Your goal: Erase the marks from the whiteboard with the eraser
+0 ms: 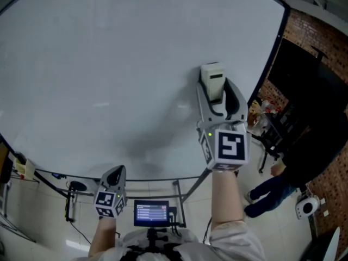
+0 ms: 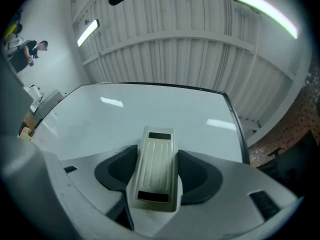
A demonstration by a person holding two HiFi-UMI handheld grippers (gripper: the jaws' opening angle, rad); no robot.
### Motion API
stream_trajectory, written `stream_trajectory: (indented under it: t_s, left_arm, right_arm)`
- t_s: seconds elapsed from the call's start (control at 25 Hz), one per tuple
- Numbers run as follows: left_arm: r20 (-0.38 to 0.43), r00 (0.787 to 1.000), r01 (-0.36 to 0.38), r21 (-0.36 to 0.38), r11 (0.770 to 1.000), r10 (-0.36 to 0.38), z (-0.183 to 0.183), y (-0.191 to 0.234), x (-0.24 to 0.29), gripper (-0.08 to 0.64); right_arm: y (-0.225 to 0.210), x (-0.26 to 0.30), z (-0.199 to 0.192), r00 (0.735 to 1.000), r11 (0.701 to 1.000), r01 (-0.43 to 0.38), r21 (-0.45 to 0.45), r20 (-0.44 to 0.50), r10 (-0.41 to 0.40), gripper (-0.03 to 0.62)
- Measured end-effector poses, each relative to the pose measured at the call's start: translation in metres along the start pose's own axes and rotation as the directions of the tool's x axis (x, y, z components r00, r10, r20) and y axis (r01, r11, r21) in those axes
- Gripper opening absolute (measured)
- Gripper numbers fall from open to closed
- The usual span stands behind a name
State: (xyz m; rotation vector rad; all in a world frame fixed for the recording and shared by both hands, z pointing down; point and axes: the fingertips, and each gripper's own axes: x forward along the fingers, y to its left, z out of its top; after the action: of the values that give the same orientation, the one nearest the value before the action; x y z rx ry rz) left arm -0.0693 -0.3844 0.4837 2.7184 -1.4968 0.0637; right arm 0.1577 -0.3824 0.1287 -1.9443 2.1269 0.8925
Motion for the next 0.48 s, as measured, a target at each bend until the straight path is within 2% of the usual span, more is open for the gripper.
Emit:
stream_trajectory:
  t_s: [0.16, 0.32, 0.4, 0.48]
  left_arm:
    - [0.000, 1.000, 0.005, -0.002, 1.000, -0.005, 0.000, -0.002, 0.001, -0.006]
    - [-0.002, 1.000, 0.008, -0.003, 1.000, -0.008, 0.000, -0.004, -0.002, -0.006]
    - [-0.004, 1.000, 0.010, -0.004, 1.000, -0.010, -0.002, -0.002, -0.004, -0.006]
    - [-0.002, 1.000, 0.011, -0.005, 1.000, -0.011, -0.001, -0.002, -0.006, -0.006]
  right_arm:
    - [-0.059, -0.015, -0.019, 0.992, 0.991, 0.117, 0.064, -0.052, -0.114, 0.264]
    - [-0.112, -0.031, -0.042, 0.971, 0.963, 0.228, 0.144, -0.104, -0.214, 0.264]
    - [-0.122, -0.035, -0.049, 0.967, 0.954, 0.244, 0.174, -0.123, -0.225, 0.264]
    - [-0.121, -0.038, -0.046, 0.971, 0.954, 0.228, 0.196, -0.120, -0.208, 0.264]
